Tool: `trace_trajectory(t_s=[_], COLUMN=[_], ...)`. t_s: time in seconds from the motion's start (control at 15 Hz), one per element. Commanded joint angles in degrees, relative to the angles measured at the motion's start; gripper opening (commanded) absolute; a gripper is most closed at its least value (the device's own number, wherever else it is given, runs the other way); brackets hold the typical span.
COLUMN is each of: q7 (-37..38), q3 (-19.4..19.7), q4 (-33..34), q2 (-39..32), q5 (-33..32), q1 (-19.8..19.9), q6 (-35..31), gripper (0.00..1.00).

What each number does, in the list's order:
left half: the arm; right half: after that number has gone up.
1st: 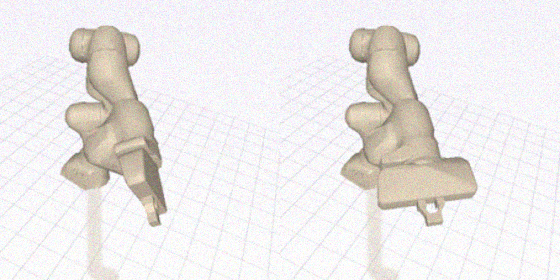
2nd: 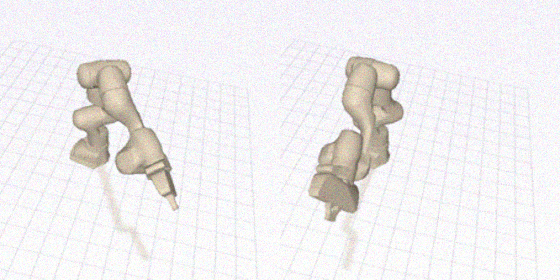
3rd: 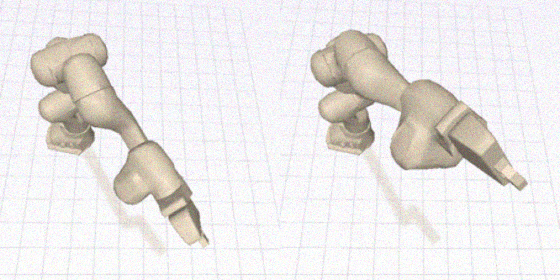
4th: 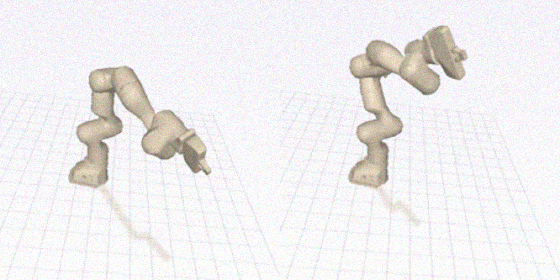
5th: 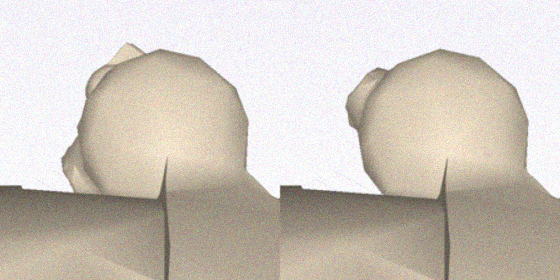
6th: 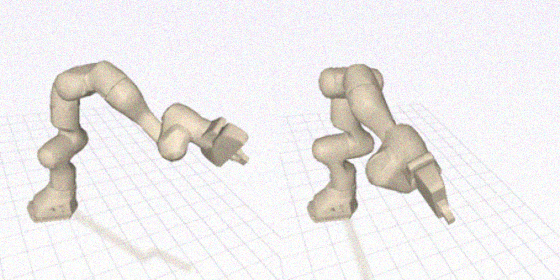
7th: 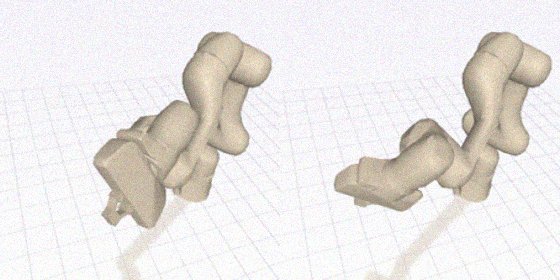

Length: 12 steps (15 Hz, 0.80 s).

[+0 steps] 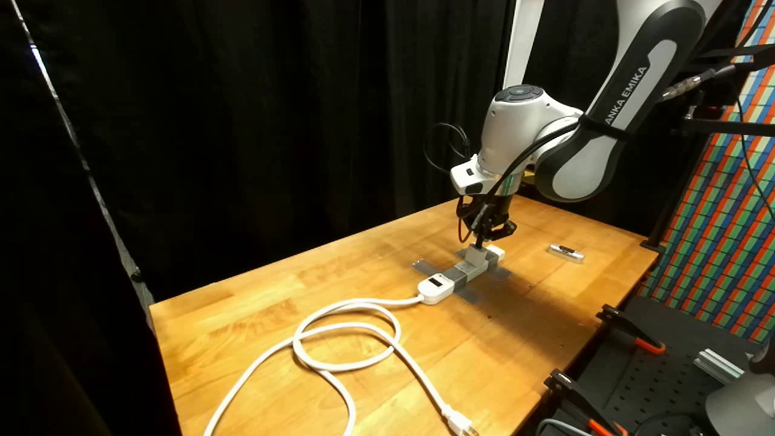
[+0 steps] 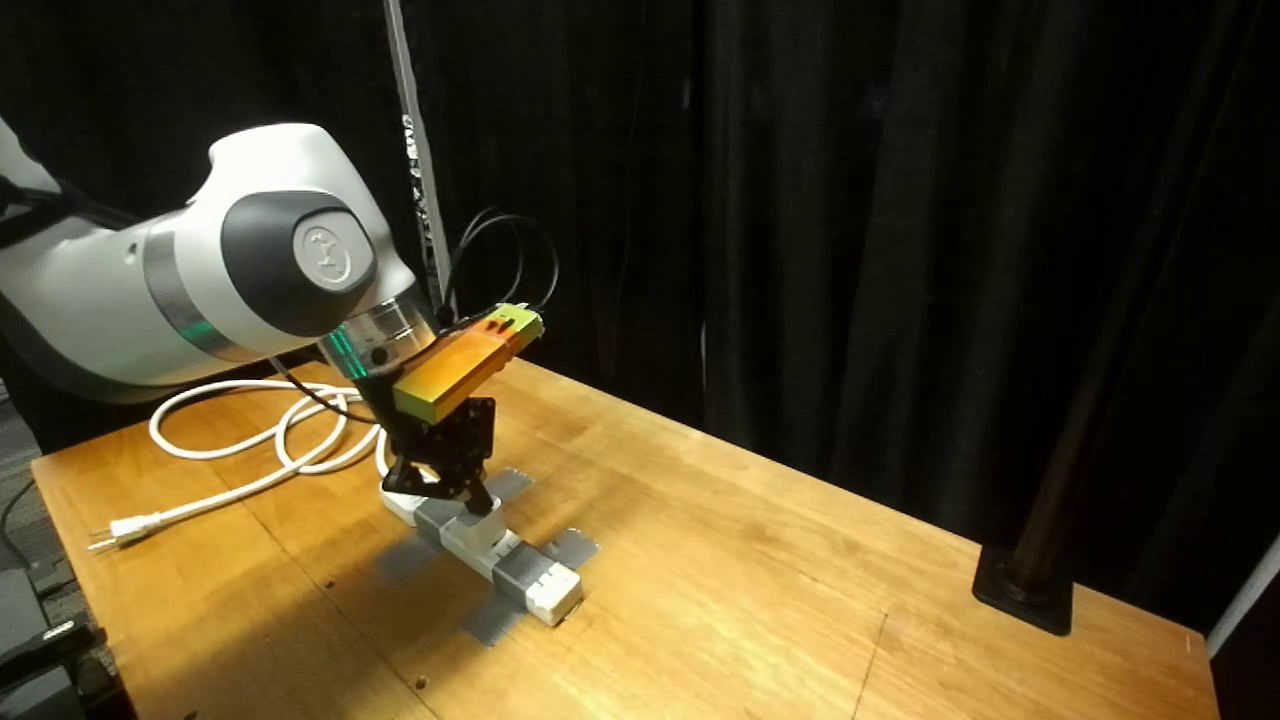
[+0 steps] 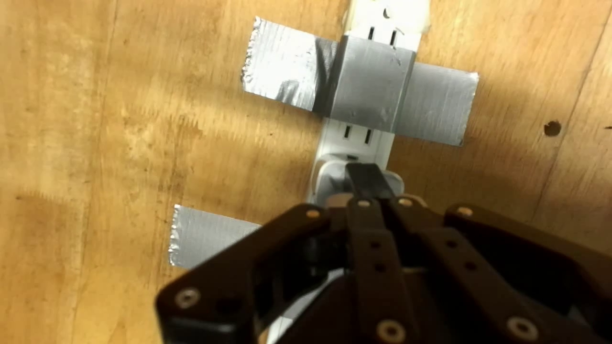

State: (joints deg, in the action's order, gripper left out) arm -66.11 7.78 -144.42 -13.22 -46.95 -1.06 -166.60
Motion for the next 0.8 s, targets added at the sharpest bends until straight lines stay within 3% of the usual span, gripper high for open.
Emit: trace_trajectory(t_s=[0.0,0.33,0.4,0.53,0.6,0.73], q7=[3.3,4.3,3.4,2.3,2.1,1.1], q3=[0.6,0.2,-0.3,-1.0,-3.4,-4.7], q4=[-0.9,-0.7,-0.8,-1.0,-1.0,-1.0], q2=[-4.8,-4.5,-3.9,-3.2,-2.7,-2.1], q5=[-2.1,-3.2,-2.4,-1.5,-1.4,0.0], q1=[-1.4,-1.4,-1.2,-1.0,1.2,1.9], q6=[0.7,1.6,1.7,1.8,2.3,2.8], gripper=[0.0,0.03,0.28,0.3,0.37,0.53])
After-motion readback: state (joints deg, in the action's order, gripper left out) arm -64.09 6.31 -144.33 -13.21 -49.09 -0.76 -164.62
